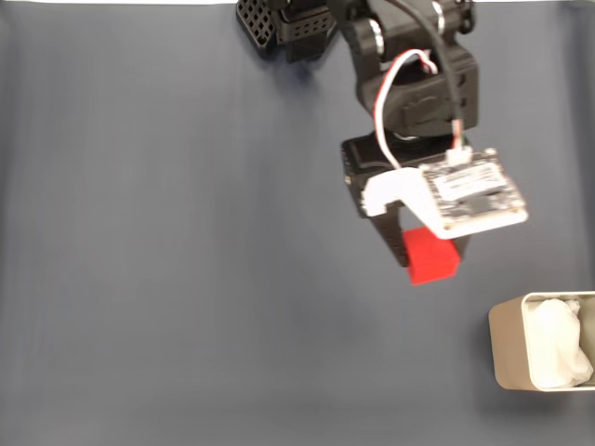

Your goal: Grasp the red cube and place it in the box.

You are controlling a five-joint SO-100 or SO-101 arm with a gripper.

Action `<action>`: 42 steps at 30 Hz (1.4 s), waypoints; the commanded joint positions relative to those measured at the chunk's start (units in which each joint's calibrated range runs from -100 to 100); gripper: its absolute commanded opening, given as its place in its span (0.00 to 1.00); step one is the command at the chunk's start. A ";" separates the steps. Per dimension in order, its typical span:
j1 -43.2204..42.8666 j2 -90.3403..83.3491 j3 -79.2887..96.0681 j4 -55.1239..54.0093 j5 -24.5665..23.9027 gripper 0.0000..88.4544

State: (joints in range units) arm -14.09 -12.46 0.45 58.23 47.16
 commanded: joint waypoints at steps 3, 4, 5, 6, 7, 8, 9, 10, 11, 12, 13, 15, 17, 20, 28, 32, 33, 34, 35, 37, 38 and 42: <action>-3.31 1.63 -4.01 -3.40 0.83 0.04; -3.87 2.32 -4.74 -3.81 0.88 0.04; -4.51 3.19 -5.65 -4.14 0.88 0.04; -5.01 4.14 -6.57 -4.38 0.88 0.04; -5.65 5.10 -7.57 -4.71 0.93 0.04; -6.15 5.96 -8.48 -5.04 0.93 0.04; -6.64 6.92 -9.39 -5.45 0.93 0.03; -7.07 7.70 -10.31 -5.77 0.98 0.03; -7.57 8.56 -11.13 -6.18 1.03 0.03; -7.99 9.34 -11.95 -6.59 1.07 0.03; -8.42 10.12 -12.77 -7.00 1.12 0.03; -9.13 11.60 -14.32 -7.91 1.32 0.03; -9.70 13.42 -16.24 -8.48 1.32 0.03; -10.19 16.27 -19.43 -8.64 1.47 0.03; -10.98 22.34 -25.27 -10.69 1.71 0.03; -11.19 24.77 -28.01 -10.77 1.66 0.03; -11.19 25.46 -28.65 -10.94 1.66 0.03; -11.19 26.07 -29.19 -11.18 1.66 0.03; -11.19 26.67 -29.83 -11.43 1.66 0.03; -11.19 27.89 -30.93 -11.84 1.81 0.03; -11.19 28.41 -31.38 -12.17 1.86 0.03; -11.19 30.66 -33.03 -14.05 2.10 0.03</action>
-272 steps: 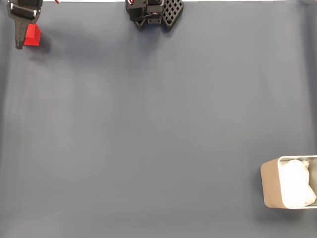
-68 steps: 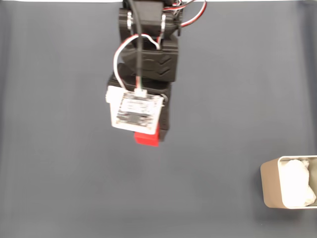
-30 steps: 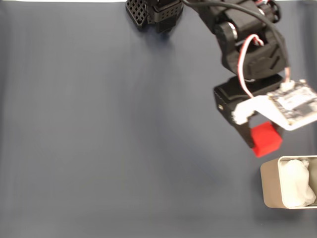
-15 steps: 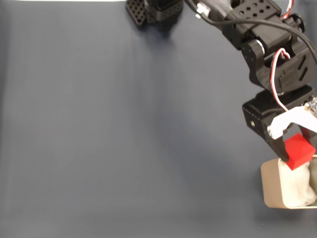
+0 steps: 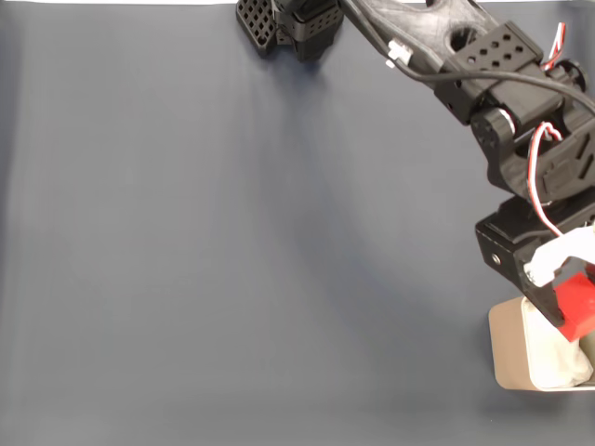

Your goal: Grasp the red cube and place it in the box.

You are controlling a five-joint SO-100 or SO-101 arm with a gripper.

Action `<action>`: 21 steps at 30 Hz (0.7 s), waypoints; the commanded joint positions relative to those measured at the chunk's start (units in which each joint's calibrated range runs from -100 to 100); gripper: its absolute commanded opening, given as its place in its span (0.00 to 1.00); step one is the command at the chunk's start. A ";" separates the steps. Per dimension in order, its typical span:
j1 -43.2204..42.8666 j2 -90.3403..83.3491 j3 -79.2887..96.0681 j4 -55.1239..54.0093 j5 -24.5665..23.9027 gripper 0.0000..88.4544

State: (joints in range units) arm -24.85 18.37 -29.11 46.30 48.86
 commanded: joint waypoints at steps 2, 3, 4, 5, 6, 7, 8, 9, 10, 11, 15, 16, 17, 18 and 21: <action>-0.50 1.13 -4.28 -2.78 0.44 0.03; -0.57 1.65 -4.65 -3.02 0.54 0.03; -0.57 2.17 -4.83 -3.60 0.63 0.03; -0.57 2.60 -4.92 -4.17 0.68 0.03; -0.57 3.12 -5.10 -4.66 0.73 0.03; -0.57 3.73 -5.47 -4.99 0.78 0.03; -0.57 4.34 -5.92 -5.15 0.83 0.03; -0.57 4.94 -6.47 -5.40 0.83 0.03; -0.57 5.46 -6.93 -5.73 0.83 0.03; -0.57 5.98 -7.20 -5.97 0.88 0.03; -0.57 7.72 -7.75 -7.78 1.12 0.03; -0.57 8.15 -7.93 -8.27 1.17 0.03; -0.57 8.58 -8.02 -8.68 1.22 0.03; -0.57 8.93 -8.11 -9.01 1.32 0.03; -0.57 9.97 -8.66 -9.66 1.51 0.03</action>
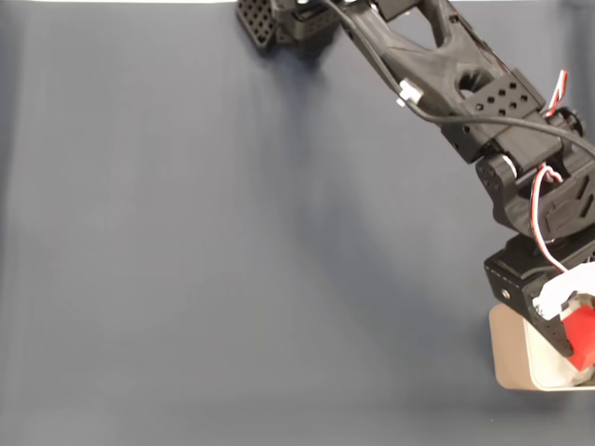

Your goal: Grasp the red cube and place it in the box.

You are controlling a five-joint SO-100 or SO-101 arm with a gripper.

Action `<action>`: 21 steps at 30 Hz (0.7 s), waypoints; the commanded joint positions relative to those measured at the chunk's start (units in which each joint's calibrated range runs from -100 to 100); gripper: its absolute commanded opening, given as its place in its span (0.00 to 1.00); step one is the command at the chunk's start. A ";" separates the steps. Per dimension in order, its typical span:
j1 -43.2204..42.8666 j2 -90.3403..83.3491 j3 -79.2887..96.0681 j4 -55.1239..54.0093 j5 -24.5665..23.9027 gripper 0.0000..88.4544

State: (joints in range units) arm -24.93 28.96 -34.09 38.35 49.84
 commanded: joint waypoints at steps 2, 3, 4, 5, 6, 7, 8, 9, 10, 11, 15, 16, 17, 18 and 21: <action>-0.57 -0.02 -3.87 -2.20 0.63 0.03; -0.57 0.15 -3.96 -2.44 0.68 0.03; -0.64 0.33 -4.05 -2.61 0.68 0.03; -0.64 0.50 -4.05 -2.69 0.73 0.03; -0.64 0.67 -4.05 -2.69 0.73 0.03; -0.64 0.76 -4.05 -2.69 0.78 0.03; -0.64 0.85 -4.05 -2.69 0.78 0.03; -0.64 0.93 -4.05 -2.69 0.73 0.03; -0.64 0.93 -3.96 -2.69 0.73 0.03; -0.64 0.93 -3.87 -2.69 0.73 0.03; -0.71 0.76 -3.69 -2.69 0.78 0.03; -0.78 0.59 -3.60 -2.69 0.73 0.03; -0.78 0.50 -3.50 -2.69 0.73 0.03; -0.86 0.33 -3.41 -2.69 0.73 0.03; -0.93 0.15 -3.32 -2.61 0.73 0.03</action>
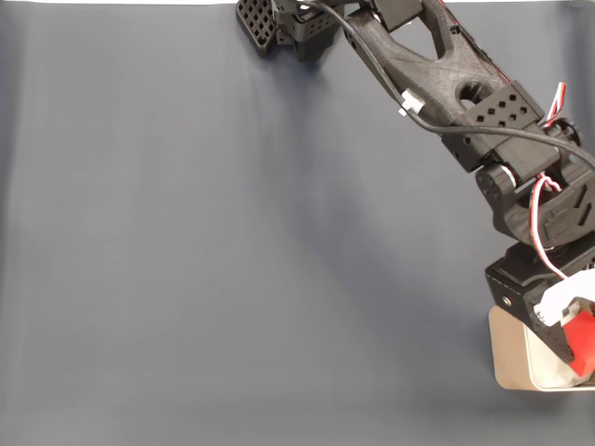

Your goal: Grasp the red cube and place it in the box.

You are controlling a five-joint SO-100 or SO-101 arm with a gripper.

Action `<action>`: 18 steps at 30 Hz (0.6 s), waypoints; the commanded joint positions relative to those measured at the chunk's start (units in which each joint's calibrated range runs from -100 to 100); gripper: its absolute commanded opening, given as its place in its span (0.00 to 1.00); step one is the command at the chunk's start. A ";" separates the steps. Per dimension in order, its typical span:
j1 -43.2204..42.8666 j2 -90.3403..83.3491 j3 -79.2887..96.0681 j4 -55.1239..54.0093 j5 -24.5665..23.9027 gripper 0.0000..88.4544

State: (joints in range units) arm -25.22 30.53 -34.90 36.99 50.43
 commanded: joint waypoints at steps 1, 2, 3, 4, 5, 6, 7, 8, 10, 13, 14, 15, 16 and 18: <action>-0.70 -1.41 -2.51 -1.26 0.15 0.03; -0.70 -1.50 -2.51 -1.26 0.15 0.03; -0.70 -1.50 -2.51 -1.26 0.15 0.03; -0.70 -1.50 -2.51 -1.26 0.15 0.03; -0.70 -1.58 -2.51 -1.26 0.20 0.03; -0.70 -1.58 -2.51 -1.26 0.20 0.03; -0.70 -1.67 -2.51 -1.26 0.20 0.03; -0.70 -1.67 -2.51 -1.17 0.20 0.03; -0.70 -1.67 -2.51 -1.09 0.24 0.03; -0.70 -1.76 -2.51 -0.68 0.20 0.17; -0.63 -1.84 -2.51 -0.68 -0.24 0.34; -0.56 -2.19 -2.51 -0.52 -0.39 0.41; -0.56 -2.36 -2.51 -0.93 -0.83 0.44; -0.63 -2.45 -2.96 -1.01 -1.22 0.47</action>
State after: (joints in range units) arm -25.52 30.53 -34.90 36.99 49.79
